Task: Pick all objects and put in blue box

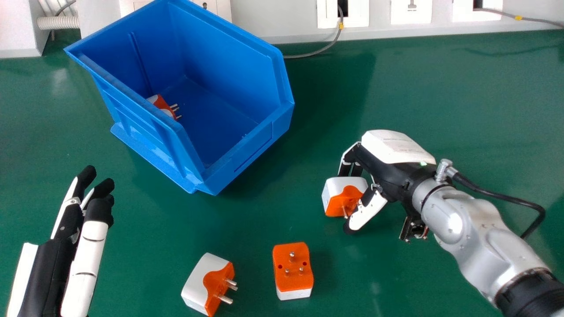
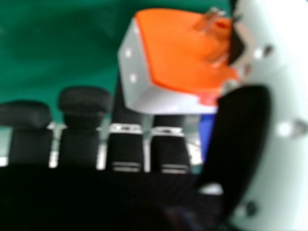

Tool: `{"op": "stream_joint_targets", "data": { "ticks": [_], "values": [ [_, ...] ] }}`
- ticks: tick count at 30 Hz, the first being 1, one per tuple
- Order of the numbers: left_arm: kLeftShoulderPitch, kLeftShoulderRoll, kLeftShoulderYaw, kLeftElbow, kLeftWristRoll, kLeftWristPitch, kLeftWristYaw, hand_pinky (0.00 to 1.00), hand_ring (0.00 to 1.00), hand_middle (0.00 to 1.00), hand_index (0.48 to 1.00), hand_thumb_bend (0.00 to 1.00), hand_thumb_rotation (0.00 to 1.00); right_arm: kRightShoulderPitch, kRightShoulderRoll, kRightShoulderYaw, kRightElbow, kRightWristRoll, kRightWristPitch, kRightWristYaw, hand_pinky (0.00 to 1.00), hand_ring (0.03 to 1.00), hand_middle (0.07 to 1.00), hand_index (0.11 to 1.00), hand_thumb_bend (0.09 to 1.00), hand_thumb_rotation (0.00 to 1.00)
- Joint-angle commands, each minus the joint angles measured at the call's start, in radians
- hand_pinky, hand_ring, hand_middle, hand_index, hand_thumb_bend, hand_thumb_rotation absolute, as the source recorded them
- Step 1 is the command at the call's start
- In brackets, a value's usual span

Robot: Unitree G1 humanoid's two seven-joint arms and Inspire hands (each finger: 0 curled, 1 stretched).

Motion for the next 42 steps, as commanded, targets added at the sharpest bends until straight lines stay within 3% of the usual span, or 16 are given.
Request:
{"op": "stream_joint_targets", "data": {
  "ticks": [1, 15, 25, 33, 42],
  "values": [
    [0.008, 0.002, 0.000, -0.018, 0.005, -0.019, -0.002, 0.92, 0.92, 0.92, 0.951, 0.69, 0.92, 0.002, -0.017, -0.032, -0.061, 0.014, 0.009, 0.007, 0.03, 0.077, 0.472, 0.471, 0.515, 0.00],
    [0.010, 0.003, 0.002, -0.021, 0.001, -0.014, -0.002, 0.92, 0.92, 0.92, 0.951, 0.69, 0.92, 0.099, -0.034, -0.116, -0.320, 0.061, 0.000, 0.030, 0.03, 0.074, 0.469, 0.472, 0.515, 0.00],
    [0.009, 0.003, -0.002, -0.024, 0.009, -0.012, 0.002, 0.92, 0.92, 0.92, 0.951, 0.68, 0.92, 0.122, -0.013, -0.132, -0.448, 0.070, -0.006, 0.045, 0.02, 0.066, 0.465, 0.474, 0.515, 0.00],
    [0.008, 0.005, 0.002, -0.025, 0.005, -0.010, 0.001, 0.92, 0.92, 0.92, 0.950, 0.69, 0.92, 0.086, 0.034, -0.126, -0.527, 0.076, 0.002, 0.062, 0.02, 0.060, 0.464, 0.474, 0.516, 0.00],
    [0.002, -0.005, -0.006, -0.025, 0.005, -0.011, 0.007, 0.92, 0.92, 0.92, 0.947, 0.69, 0.92, -0.003, 0.103, -0.103, -0.504, 0.074, -0.011, 0.066, 0.02, 0.060, 0.461, 0.475, 0.516, 0.00]
  ]
}}
